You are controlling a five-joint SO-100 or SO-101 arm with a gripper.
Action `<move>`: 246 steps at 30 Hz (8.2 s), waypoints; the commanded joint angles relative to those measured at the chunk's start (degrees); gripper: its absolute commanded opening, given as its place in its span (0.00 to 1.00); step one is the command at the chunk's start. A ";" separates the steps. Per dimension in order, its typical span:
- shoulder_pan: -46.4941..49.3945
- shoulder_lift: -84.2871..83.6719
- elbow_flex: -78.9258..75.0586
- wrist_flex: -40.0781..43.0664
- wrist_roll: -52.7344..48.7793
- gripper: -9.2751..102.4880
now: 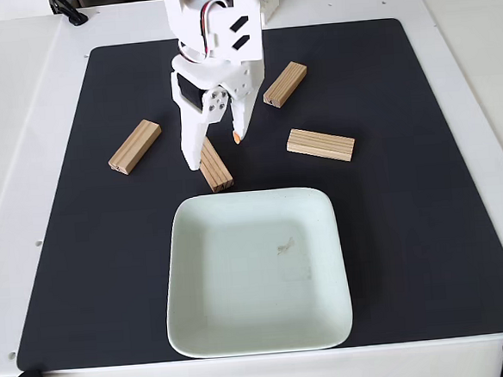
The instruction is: Pick up the wooden block and place them on the plate.
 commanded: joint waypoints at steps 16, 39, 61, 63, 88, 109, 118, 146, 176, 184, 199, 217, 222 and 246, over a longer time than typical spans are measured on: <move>4.04 -1.32 -2.29 -0.97 0.35 0.35; 3.25 -6.59 -6.06 -0.97 0.35 0.25; 1.05 20.83 18.81 -0.88 -11.07 0.08; 0.44 27.51 23.64 -0.88 -14.41 0.08; -5.19 24.70 -1.23 -26.46 -47.99 0.08; -5.27 -38.32 -67.59 -26.89 -48.52 0.08; -4.66 -42.98 -68.99 -26.81 -53.26 0.08; -3.25 -41.84 -64.51 -25.93 -53.53 0.44; -4.13 36.83 23.20 -18.37 -55.90 0.08; 2.29 59.33 49.48 -18.90 -55.99 0.08; 11.43 65.30 51.68 -18.98 -31.99 0.08; 29.09 29.97 28.83 -18.19 7.29 0.08; 29.18 25.05 25.58 -18.19 11.95 0.09; 23.38 18.63 26.46 -31.11 32.87 0.47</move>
